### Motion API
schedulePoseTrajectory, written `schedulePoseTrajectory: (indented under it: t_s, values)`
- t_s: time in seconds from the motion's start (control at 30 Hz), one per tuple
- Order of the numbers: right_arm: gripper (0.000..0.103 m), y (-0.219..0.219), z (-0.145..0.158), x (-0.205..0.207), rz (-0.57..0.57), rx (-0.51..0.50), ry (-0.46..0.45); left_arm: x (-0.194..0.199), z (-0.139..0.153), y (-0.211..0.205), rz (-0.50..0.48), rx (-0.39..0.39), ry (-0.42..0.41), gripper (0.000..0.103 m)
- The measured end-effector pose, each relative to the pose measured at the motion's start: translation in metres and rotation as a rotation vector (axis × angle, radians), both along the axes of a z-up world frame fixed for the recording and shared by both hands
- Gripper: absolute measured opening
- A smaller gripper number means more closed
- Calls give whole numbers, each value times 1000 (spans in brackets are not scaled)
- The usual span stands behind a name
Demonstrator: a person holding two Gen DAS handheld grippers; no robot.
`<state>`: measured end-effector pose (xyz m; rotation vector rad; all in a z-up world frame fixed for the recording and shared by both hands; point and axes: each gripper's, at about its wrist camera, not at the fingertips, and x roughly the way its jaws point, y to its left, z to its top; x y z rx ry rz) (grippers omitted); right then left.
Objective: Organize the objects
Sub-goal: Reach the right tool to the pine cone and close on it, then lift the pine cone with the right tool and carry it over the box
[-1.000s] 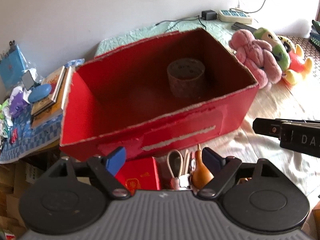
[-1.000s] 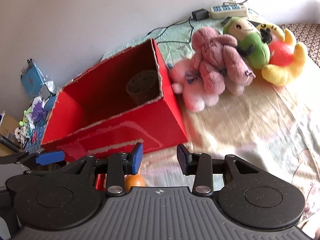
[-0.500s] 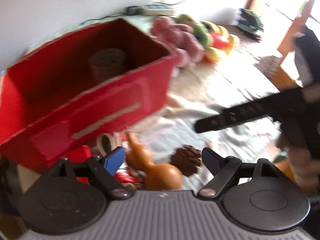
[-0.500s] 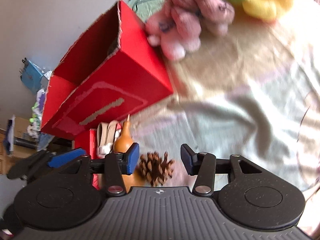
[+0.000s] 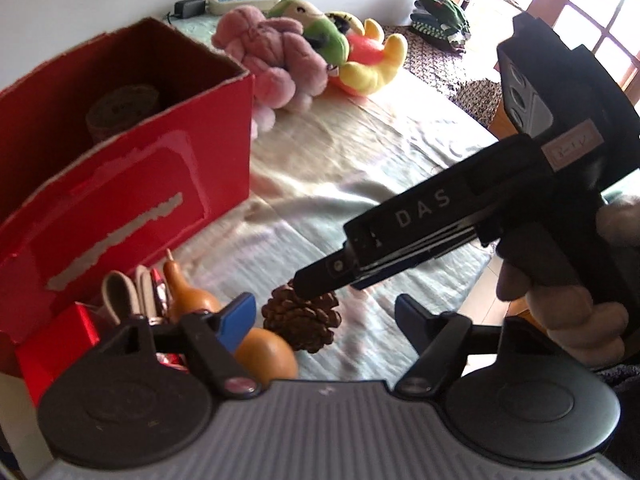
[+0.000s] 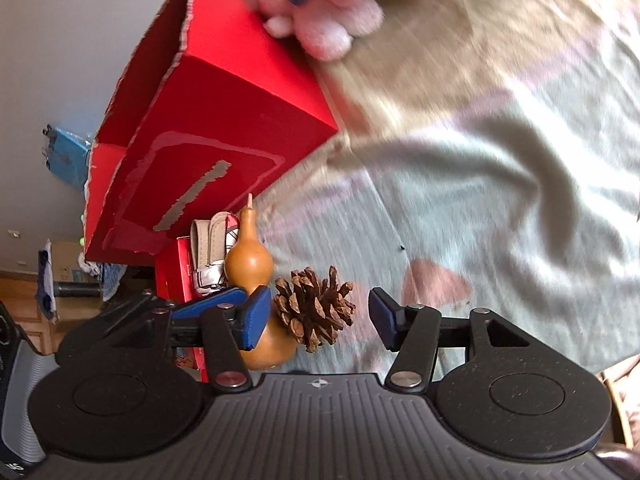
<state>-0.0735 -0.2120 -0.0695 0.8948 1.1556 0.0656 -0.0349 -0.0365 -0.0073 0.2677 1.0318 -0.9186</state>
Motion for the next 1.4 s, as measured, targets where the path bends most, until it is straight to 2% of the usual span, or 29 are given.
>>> schedulePoseTrajectory:
  t_s: [0.27,0.47,0.7,0.9,1.1,1.27,1.4]
  values:
    - [55,-1,-10,1,-1,53,11,11,-18,-5,23,12,76,53]
    - [43,-2,-7,2,11,68,4,14,-21,-5,52,11,78,47]
    - [43,-8,14,0,6,35,-23,14,-14,-9,58,1,74,44]
    - [43,-13,67,3,21,-51,-132,15,15,-12,55,-70,30,44]
    - [43,-3,124,29,93,-204,-280,24,65,-11,62,-168,-76,44]
    - [43,8,145,68,151,-272,-355,43,95,-6,96,-220,-159,44]
    - [43,14,148,103,221,-317,-358,62,107,1,148,-234,-205,44]
